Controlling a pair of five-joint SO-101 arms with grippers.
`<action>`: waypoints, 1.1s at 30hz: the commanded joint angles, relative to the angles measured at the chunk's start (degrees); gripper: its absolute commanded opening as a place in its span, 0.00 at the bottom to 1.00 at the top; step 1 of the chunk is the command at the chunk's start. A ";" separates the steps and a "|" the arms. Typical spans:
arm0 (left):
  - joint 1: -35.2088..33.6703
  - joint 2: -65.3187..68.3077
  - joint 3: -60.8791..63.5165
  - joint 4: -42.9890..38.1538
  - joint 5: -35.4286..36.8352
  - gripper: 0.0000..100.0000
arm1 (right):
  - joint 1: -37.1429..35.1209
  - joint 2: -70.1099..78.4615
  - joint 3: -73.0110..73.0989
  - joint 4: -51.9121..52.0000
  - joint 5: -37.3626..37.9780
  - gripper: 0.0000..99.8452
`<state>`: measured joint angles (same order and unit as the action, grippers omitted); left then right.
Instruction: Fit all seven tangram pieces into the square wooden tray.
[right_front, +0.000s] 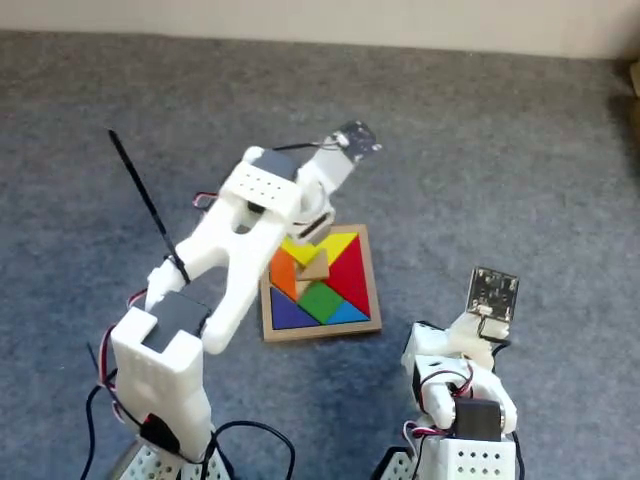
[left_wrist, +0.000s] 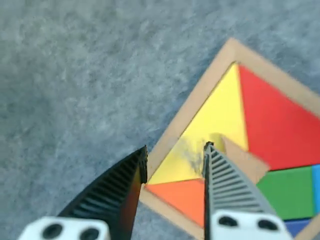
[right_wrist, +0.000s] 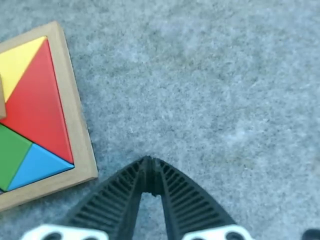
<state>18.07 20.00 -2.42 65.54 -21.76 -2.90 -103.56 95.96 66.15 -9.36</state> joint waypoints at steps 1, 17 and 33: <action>3.91 -3.03 -3.03 0.26 2.99 0.19 | 0.84 -0.48 8.31 -1.45 -0.62 0.02; 0.04 2.95 -1.54 0.62 2.99 0.19 | 0.84 -0.48 8.31 -1.45 -0.62 0.02; -0.75 -4.26 -0.92 7.12 2.99 0.18 | 0.84 -0.48 8.31 -1.45 -0.62 0.02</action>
<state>16.48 20.70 -2.68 71.34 -19.21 -2.90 -103.56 95.96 66.15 -9.36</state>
